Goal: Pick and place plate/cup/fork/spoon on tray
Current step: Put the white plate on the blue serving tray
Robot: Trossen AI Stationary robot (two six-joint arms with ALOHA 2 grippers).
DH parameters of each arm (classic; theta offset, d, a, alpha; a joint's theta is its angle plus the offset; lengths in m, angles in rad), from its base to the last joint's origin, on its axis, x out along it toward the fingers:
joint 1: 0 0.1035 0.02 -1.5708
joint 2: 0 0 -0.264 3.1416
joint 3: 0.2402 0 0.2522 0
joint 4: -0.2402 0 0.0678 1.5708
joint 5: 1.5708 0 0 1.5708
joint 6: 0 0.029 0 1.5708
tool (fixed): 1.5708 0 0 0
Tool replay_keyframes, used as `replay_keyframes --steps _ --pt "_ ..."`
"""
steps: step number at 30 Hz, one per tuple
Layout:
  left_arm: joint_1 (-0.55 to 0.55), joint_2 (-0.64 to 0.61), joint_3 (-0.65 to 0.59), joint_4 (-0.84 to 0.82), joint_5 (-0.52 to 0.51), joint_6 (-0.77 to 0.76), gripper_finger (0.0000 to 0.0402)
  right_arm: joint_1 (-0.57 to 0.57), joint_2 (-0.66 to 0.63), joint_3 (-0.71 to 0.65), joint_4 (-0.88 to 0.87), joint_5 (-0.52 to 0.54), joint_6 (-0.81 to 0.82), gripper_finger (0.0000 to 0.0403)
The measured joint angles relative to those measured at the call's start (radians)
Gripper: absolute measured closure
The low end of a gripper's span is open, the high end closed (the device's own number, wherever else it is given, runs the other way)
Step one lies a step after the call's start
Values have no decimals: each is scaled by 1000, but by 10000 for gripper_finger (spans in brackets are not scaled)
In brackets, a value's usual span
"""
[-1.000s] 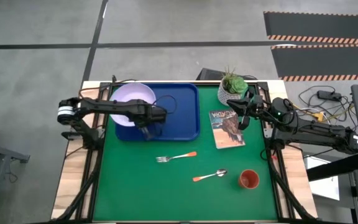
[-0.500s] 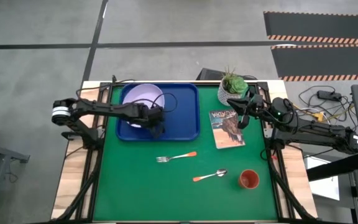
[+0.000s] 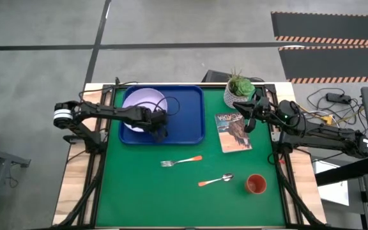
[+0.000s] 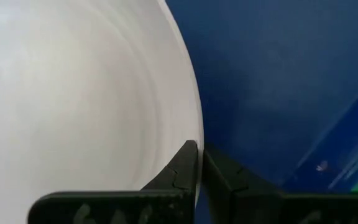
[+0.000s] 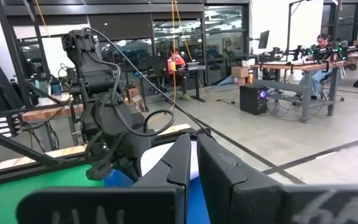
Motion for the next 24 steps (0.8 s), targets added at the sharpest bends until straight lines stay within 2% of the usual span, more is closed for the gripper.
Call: replay_keyframes --steps 9,14,24 --pt "0 0 -3 -7 58 -2 401 0 0 0 -5 0 0 381" --pt "0 1 -4 -8 135 -25 401 0 0 0 -5 0 0 381" --pt "-1 1 -10 -13 141 -28 401 0 0 0 -7 0 0 380"
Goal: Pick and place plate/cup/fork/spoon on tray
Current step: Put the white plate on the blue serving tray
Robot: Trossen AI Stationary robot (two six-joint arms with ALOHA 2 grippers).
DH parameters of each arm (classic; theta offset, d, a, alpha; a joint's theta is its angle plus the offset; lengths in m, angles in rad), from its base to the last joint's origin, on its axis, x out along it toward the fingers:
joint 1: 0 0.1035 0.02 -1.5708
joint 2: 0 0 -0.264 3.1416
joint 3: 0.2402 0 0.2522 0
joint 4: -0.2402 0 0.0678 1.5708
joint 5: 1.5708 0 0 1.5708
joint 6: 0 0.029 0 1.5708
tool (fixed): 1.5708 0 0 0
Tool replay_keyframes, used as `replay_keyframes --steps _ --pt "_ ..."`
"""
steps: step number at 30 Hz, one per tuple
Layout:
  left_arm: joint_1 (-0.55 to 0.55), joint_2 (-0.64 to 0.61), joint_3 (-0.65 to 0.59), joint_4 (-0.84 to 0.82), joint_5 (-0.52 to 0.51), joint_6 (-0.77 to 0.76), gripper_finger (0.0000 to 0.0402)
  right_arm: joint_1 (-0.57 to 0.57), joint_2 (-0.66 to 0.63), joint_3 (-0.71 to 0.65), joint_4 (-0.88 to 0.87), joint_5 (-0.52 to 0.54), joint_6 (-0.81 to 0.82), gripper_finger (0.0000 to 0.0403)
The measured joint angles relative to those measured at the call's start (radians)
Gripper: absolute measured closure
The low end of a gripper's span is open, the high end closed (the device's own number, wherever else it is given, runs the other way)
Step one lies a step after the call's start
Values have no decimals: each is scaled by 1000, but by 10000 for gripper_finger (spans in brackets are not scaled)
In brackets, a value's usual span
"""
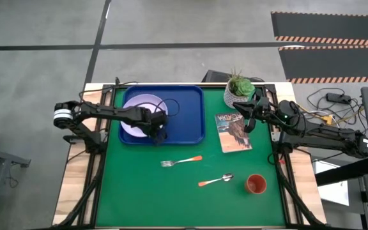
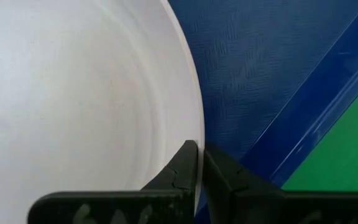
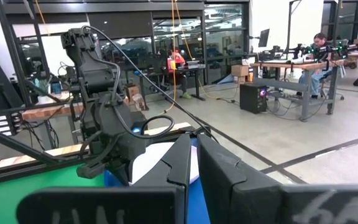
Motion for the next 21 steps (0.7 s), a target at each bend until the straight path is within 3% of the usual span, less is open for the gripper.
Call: replay_keyframes --steps 8,21 --pt "0 0 -24 11 -3 1 398 0 0 0 0 0 0 380" --pt "1 0 -42 4 -8 -27 346 0 0 0 0 0 0 381"
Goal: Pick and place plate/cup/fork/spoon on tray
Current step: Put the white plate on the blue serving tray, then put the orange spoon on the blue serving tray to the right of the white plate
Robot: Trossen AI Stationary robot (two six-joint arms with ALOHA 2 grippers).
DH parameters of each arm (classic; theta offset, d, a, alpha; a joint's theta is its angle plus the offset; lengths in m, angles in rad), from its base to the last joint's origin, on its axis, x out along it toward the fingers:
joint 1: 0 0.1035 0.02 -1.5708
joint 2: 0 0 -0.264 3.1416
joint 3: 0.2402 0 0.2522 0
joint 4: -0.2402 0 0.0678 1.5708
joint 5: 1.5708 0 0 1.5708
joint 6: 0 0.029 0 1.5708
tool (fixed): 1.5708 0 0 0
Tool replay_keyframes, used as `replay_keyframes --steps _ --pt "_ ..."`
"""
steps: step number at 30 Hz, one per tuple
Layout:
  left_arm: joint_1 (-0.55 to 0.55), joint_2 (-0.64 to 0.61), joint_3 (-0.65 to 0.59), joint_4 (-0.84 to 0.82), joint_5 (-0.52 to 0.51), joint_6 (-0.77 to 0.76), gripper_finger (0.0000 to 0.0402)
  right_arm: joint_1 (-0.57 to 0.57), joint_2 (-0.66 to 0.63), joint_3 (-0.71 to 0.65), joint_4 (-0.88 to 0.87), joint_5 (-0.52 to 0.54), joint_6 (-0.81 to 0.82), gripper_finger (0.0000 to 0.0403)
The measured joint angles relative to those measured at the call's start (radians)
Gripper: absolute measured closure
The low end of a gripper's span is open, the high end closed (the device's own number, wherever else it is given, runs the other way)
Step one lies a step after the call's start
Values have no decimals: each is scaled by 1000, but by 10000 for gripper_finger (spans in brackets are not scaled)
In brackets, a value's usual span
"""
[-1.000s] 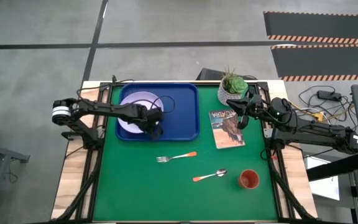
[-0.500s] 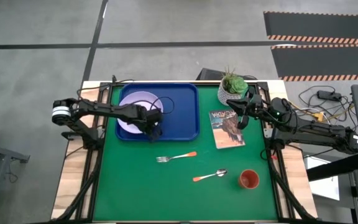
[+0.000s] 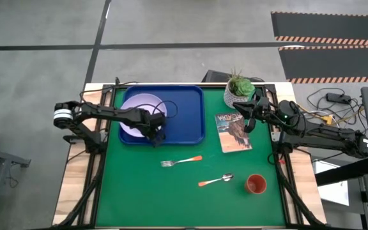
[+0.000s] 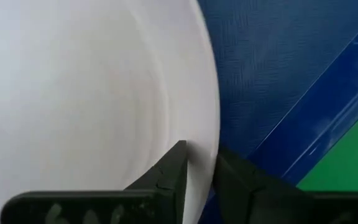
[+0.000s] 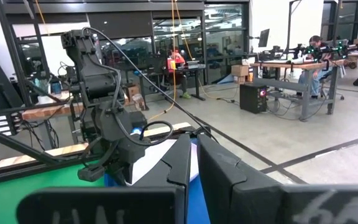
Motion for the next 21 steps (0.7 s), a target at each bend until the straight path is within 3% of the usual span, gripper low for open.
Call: replay_keyframes --steps 7,12,15,21 --pt "0 -66 34 -4 -8 32 345 0 0 0 -5 0 0 380" --pt "-2 -204 37 -4 -1 28 344 0 0 0 -5 0 0 380" --pt "-9 -303 37 -5 83 -52 344 0 0 0 -12 0 0 380" --pt "-36 -474 36 -5 336 -393 344 0 2 0 -25 23 0 380"
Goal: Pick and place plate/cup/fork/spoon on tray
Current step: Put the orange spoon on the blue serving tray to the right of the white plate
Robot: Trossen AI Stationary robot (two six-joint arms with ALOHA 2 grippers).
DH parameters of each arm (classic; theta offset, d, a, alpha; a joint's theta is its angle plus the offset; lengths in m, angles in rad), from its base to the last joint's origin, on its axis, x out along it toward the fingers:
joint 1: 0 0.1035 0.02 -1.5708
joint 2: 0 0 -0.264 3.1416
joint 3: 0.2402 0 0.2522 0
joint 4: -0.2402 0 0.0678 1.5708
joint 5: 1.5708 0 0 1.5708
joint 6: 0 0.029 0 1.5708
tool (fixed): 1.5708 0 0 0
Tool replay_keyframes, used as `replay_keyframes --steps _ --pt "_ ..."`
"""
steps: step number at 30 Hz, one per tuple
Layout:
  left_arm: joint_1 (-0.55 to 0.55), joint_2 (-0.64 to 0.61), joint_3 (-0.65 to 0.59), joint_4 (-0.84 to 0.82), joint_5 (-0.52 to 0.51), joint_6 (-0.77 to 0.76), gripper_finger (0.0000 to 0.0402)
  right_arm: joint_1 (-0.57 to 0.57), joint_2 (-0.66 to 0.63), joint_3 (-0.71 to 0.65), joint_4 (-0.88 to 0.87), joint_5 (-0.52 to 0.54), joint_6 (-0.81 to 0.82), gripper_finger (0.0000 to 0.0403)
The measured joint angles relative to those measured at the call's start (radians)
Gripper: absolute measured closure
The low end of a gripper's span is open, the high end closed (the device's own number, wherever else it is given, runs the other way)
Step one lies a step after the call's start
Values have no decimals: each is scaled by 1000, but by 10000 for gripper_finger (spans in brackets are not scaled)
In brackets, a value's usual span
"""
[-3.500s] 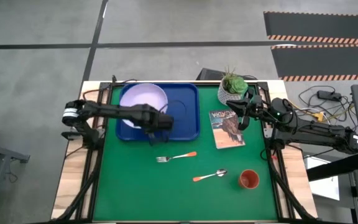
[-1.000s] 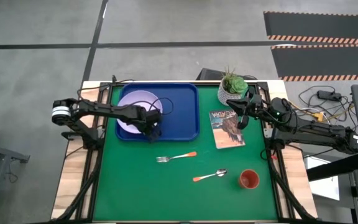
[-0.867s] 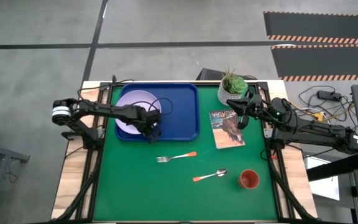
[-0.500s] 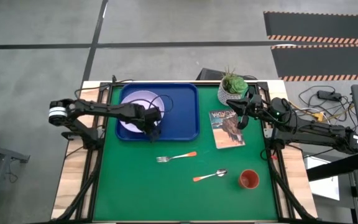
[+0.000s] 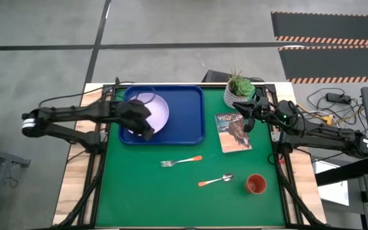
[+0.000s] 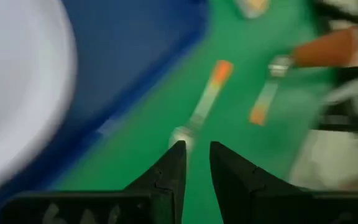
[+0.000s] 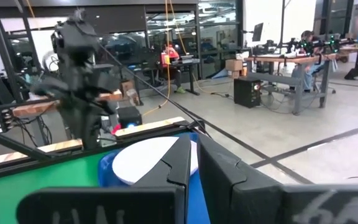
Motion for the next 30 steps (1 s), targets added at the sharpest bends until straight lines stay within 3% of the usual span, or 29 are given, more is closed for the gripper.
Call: replay_keyframes --steps 4,7,14,18,22,26,30 --pt "-58 -91 -6 -1 57 -106 344 0 0 0 -2 1 0 381" --pt "-117 -140 -11 2 43 -183 344 0 0 0 -6 2 0 380" --pt "-341 -161 -68 196 -198 -203 344 0 0 0 -14 2 0 381" --pt "-436 -103 -102 406 -257 -173 345 0 0 0 -24 16 0 380" --pt "-521 -32 -117 513 -214 -200 345 0 0 0 -26 20 11 380" --pt "-623 34 -116 504 -124 -357 345 0 0 0 -30 20 13 380" --pt "-716 86 -121 492 -113 -507 346 0 0 0 -34 20 15 380"
